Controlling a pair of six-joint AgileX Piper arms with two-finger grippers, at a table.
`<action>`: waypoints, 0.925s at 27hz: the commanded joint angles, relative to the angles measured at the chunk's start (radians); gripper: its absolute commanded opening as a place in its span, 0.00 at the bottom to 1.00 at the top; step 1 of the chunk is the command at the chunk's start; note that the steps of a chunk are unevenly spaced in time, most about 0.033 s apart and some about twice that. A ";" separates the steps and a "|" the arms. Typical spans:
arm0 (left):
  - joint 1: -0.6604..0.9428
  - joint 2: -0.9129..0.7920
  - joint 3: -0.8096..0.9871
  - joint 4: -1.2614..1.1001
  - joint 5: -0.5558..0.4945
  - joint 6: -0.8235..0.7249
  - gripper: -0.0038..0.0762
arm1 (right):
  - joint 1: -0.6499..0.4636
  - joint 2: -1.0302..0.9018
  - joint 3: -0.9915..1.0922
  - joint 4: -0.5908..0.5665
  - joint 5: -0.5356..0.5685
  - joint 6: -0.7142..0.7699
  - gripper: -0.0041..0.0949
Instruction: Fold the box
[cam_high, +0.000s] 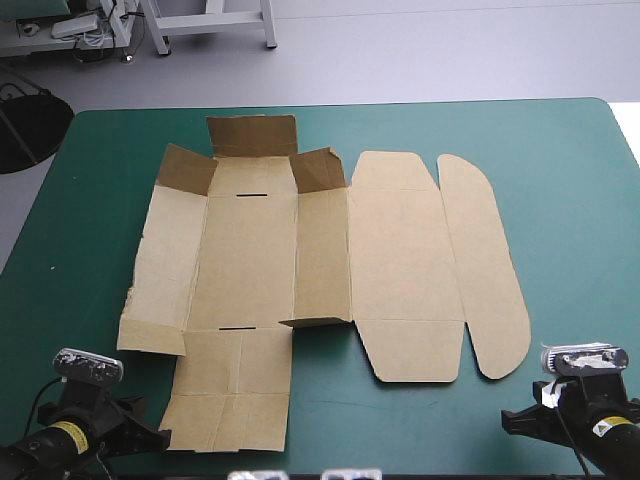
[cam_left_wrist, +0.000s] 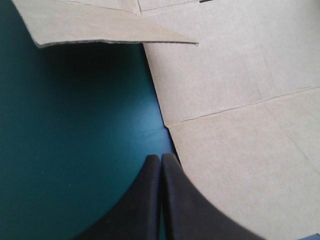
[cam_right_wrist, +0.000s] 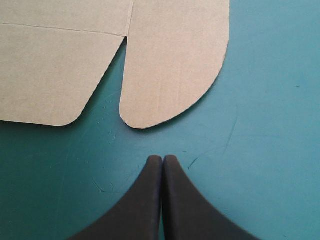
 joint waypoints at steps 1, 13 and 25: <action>-0.004 0.010 -0.023 -0.004 -0.048 0.002 0.04 | 0.001 0.007 -0.025 0.016 -0.050 -0.009 0.02; -0.004 0.010 -0.028 -0.019 -0.045 0.002 0.04 | 0.001 0.007 -0.025 0.016 -0.050 -0.009 0.02; -0.004 0.121 -0.348 -0.041 0.058 0.073 0.04 | 0.001 0.007 -0.025 0.016 -0.050 -0.009 0.02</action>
